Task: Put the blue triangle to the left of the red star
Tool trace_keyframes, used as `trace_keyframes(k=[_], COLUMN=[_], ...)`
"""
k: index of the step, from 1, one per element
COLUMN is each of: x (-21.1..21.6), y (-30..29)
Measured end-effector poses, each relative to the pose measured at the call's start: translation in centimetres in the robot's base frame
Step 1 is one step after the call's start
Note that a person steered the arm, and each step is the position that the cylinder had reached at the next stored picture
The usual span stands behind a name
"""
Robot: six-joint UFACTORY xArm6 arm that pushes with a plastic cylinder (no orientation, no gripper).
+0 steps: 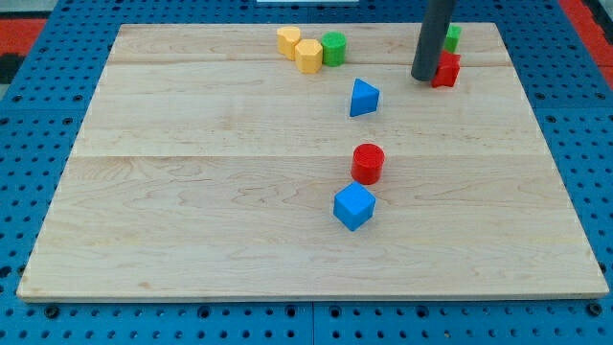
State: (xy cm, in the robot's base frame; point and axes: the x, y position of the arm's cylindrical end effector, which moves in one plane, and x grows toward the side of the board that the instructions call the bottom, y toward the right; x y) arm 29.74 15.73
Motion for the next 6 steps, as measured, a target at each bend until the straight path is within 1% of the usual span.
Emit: trace_keyframes(k=[1,2,3,4,5,6], x=[5.7,10.2,8.9,5.7,4.5,2.2], y=[-1.5,-5.9,-12.4,-10.3,-5.9,-3.9])
